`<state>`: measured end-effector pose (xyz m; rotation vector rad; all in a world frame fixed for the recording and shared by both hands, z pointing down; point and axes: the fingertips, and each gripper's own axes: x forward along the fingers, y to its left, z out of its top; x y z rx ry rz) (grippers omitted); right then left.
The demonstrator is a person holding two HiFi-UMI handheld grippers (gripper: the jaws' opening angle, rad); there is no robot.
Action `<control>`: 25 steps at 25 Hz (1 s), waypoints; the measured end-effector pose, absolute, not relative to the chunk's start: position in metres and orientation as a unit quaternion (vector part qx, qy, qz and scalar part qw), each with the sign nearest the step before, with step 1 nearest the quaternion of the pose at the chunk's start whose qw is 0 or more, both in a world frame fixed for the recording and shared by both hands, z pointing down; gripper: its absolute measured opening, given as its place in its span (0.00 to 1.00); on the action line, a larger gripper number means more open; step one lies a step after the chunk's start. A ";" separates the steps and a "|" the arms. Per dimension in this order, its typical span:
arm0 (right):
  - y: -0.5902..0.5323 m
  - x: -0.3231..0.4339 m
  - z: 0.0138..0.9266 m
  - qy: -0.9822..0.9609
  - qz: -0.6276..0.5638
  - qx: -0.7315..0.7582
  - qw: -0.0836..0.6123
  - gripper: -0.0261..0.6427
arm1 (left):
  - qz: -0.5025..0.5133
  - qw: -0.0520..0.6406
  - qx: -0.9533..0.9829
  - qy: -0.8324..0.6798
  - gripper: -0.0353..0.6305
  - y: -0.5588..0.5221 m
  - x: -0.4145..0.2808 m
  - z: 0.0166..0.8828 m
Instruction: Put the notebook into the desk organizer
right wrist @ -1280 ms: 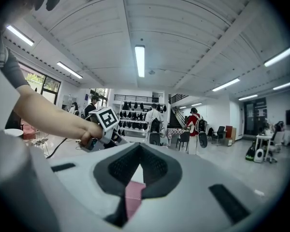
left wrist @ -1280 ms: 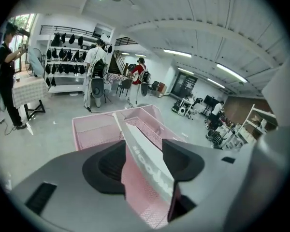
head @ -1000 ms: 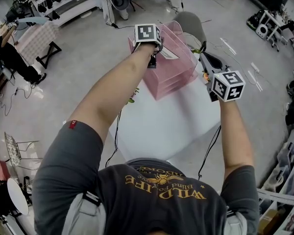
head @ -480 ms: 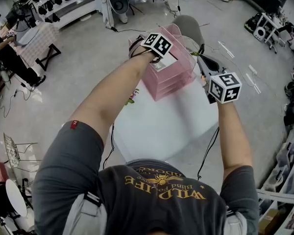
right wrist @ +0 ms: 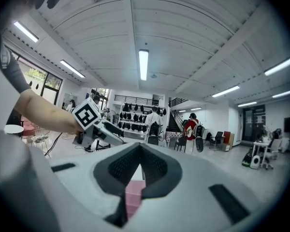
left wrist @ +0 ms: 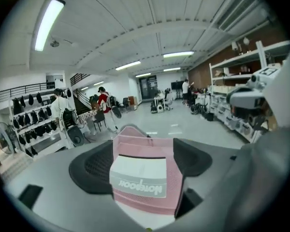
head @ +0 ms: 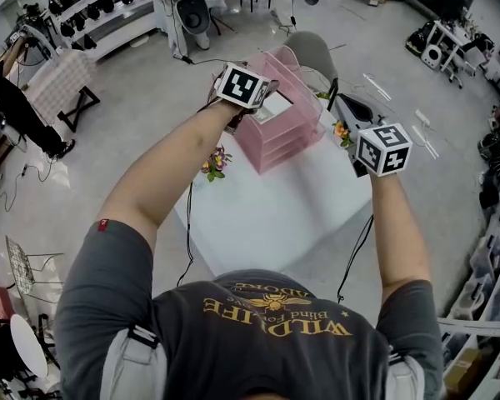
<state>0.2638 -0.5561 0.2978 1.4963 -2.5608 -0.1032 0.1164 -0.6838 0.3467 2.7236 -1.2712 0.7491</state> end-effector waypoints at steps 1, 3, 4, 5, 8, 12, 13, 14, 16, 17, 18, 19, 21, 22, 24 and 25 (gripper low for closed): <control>-0.553 0.263 0.295 -0.860 -0.035 0.503 0.085 0.04 | 0.220 0.021 0.888 -0.404 0.63 -0.674 0.114 0.335; -0.546 0.262 0.290 -0.860 -0.037 0.503 0.080 0.04 | 0.178 0.017 0.903 -0.391 0.58 -0.654 0.107 0.314; -0.542 0.260 0.286 -0.860 -0.037 0.503 0.077 0.04 | 0.160 0.015 0.909 -0.385 0.55 -0.644 0.102 0.304; -0.538 0.259 0.283 -0.860 -0.037 0.504 0.074 0.04 | 0.144 0.013 0.913 -0.381 0.53 -0.633 0.096 0.297; -0.521 0.253 0.277 -0.861 -0.037 0.503 0.063 0.04 | 0.106 0.005 0.922 -0.371 0.44 -0.598 0.075 0.287; -0.496 0.247 0.279 -0.861 -0.039 0.503 0.062 0.04 | 0.058 -0.005 0.931 -0.361 0.36 -0.549 0.048 0.288; -0.491 0.246 0.280 -0.861 -0.039 0.503 0.063 0.04 | 0.046 -0.011 0.932 -0.360 0.31 -0.537 0.042 0.289; -0.484 0.244 0.282 -0.860 -0.039 0.504 0.063 0.04 | 0.036 -0.017 0.933 -0.359 0.28 -0.525 0.036 0.290; -0.471 0.242 0.287 -0.859 -0.037 0.506 0.061 0.04 | 0.021 -0.028 0.933 -0.357 0.22 -0.502 0.027 0.295; -0.463 0.241 0.290 -0.859 -0.036 0.508 0.059 0.04 | 0.015 -0.030 0.933 -0.358 0.20 -0.491 0.023 0.299; -0.456 0.240 0.295 -0.857 -0.033 0.510 0.058 0.04 | 0.009 -0.030 0.933 -0.360 0.17 -0.482 0.019 0.303; -0.450 0.240 0.300 -0.856 -0.031 0.512 0.057 0.04 | 0.002 -0.029 0.932 -0.362 0.13 -0.474 0.015 0.307; -0.438 0.239 0.311 -0.854 -0.025 0.516 0.056 0.04 | -0.011 -0.028 0.929 -0.369 0.07 -0.460 0.007 0.314; -0.433 0.239 0.316 -0.854 -0.022 0.518 0.055 0.04 | -0.016 -0.028 0.928 -0.372 0.06 -0.454 0.004 0.316; -0.423 0.237 0.326 -0.853 -0.014 0.519 0.051 0.04 | -0.024 -0.024 0.927 -0.373 0.06 -0.443 -0.002 0.320; -0.419 0.237 0.331 -0.853 -0.009 0.519 0.050 0.04 | -0.030 -0.018 0.928 -0.372 0.06 -0.439 -0.004 0.321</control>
